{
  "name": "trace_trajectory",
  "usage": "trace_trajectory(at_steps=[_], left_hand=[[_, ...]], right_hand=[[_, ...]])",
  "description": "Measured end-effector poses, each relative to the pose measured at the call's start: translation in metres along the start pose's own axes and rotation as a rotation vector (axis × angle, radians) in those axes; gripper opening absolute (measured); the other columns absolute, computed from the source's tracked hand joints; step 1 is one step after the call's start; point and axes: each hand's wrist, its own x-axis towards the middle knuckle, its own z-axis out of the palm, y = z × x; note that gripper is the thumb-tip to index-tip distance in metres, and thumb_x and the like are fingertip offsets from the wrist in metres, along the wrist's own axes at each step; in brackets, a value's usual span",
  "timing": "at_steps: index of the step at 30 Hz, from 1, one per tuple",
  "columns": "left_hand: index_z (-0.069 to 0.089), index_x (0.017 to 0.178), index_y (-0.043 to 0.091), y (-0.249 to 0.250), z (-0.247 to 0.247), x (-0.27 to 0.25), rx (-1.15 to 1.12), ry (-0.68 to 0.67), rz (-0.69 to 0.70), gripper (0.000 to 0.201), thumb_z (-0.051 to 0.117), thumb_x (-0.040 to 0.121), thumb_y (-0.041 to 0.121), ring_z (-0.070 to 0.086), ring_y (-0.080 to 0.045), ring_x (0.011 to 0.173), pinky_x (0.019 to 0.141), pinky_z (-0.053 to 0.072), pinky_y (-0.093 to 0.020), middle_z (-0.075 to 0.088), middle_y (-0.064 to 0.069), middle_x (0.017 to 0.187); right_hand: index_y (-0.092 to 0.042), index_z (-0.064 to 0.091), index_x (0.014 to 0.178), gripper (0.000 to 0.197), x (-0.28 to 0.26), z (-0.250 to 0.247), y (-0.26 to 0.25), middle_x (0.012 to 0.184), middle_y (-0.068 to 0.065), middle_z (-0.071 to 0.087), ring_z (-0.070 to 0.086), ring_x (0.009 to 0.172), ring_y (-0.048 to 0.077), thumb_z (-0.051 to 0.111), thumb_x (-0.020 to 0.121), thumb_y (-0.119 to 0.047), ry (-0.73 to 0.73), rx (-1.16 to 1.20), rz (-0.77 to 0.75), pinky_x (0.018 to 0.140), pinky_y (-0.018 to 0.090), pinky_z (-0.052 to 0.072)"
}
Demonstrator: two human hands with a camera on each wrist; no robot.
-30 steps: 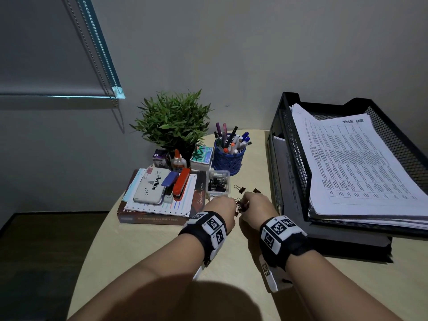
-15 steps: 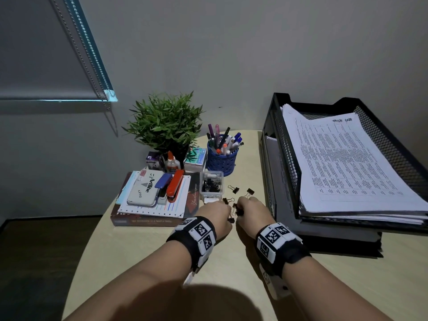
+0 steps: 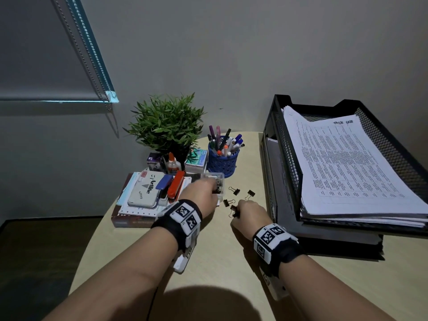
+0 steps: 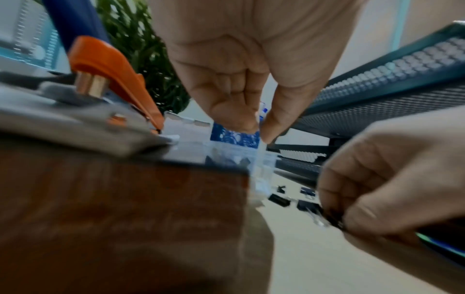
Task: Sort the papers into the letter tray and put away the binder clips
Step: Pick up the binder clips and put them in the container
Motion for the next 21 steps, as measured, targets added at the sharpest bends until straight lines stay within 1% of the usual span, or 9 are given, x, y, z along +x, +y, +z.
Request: trace_trajectory(at_steps=[3,5,7,8,10,13,16,18,21], left_hand=[[0.061,0.105,0.015,0.005,0.019,-0.006,0.101,-0.14,0.116,0.021,0.045,0.09,0.016,0.061,-0.025,0.095,0.085,0.052,-0.038,0.064,-0.007,0.105],[0.057,0.107,0.014,0.005,0.029,-0.007,0.2,-0.234,0.138,0.022,0.043,0.091,0.013,0.06,-0.028,0.096,0.08,0.05,-0.035,0.064,-0.009,0.106],[0.053,0.111,0.013,0.007,0.034,-0.006,0.267,-0.284,0.137,0.023,0.043,0.09,0.01,0.061,-0.03,0.097,0.073,0.045,-0.034,0.063,-0.012,0.106],[0.052,0.113,0.012,0.01,0.035,-0.004,0.299,-0.314,0.133,0.024,0.044,0.09,0.008,0.061,-0.031,0.099,0.074,0.046,-0.035,0.063,-0.012,0.108],[0.054,0.114,0.008,0.015,0.036,-0.001,0.359,-0.379,0.108,0.026,0.044,0.09,0.005,0.06,-0.031,0.105,0.082,0.049,-0.039,0.062,-0.014,0.113],[0.055,0.115,0.003,0.02,0.035,0.004,0.402,-0.462,0.067,0.027,0.043,0.091,0.004,0.058,-0.031,0.111,0.091,0.048,-0.039,0.06,-0.016,0.12],[0.053,0.119,0.005,0.019,0.04,0.005,0.368,-0.417,0.056,0.029,0.043,0.091,0.003,0.059,-0.031,0.11,0.089,0.048,-0.039,0.061,-0.015,0.118],[0.052,0.118,0.008,0.017,0.043,0.004,0.336,-0.361,0.045,0.03,0.042,0.09,0.004,0.06,-0.032,0.107,0.085,0.049,-0.04,0.062,-0.014,0.115],[0.055,0.116,0.008,0.018,0.045,0.003,0.339,-0.337,0.034,0.028,0.043,0.09,0.007,0.06,-0.033,0.105,0.083,0.049,-0.039,0.062,-0.015,0.112]], right_hand=[[-0.006,0.058,0.105,0.028,0.0,-0.007,0.001,0.107,0.012,0.062,0.06,0.097,0.03,0.057,0.081,-0.021,0.041,0.034,0.023,0.074,0.03,0.045],[-0.006,0.058,0.103,0.027,0.001,-0.016,-0.002,0.105,0.012,0.061,0.06,0.096,0.031,0.058,0.081,-0.023,0.093,0.072,0.039,0.071,0.029,0.043],[-0.006,0.059,0.101,0.025,0.004,-0.028,-0.009,0.102,0.012,0.062,0.059,0.095,0.032,0.058,0.082,-0.022,0.156,0.148,0.029,0.071,0.029,0.042],[-0.007,0.059,0.099,0.022,0.007,-0.033,-0.013,0.099,0.012,0.062,0.059,0.093,0.031,0.058,0.082,-0.021,0.185,0.197,0.01,0.07,0.029,0.042],[-0.009,0.06,0.1,0.021,0.014,-0.041,-0.023,0.096,0.01,0.063,0.059,0.091,0.028,0.058,0.082,-0.02,0.217,0.288,-0.045,0.072,0.03,0.044],[-0.011,0.061,0.112,0.028,0.025,-0.045,-0.034,0.101,0.01,0.066,0.059,0.095,0.026,0.057,0.085,-0.019,0.224,0.396,-0.09,0.082,0.033,0.048],[-0.011,0.058,0.121,0.034,0.031,-0.042,-0.031,0.106,0.01,0.066,0.06,0.1,0.026,0.055,0.088,-0.016,0.245,0.4,-0.048,0.085,0.031,0.047],[-0.01,0.06,0.116,0.03,0.031,-0.037,-0.022,0.107,0.012,0.066,0.059,0.1,0.029,0.053,0.087,-0.01,0.232,0.351,0.015,0.083,0.031,0.046],[-0.009,0.062,0.105,0.021,0.026,-0.026,-0.007,0.109,0.013,0.064,0.059,0.1,0.03,0.055,0.085,-0.01,0.068,0.205,0.087,0.081,0.03,0.047]])
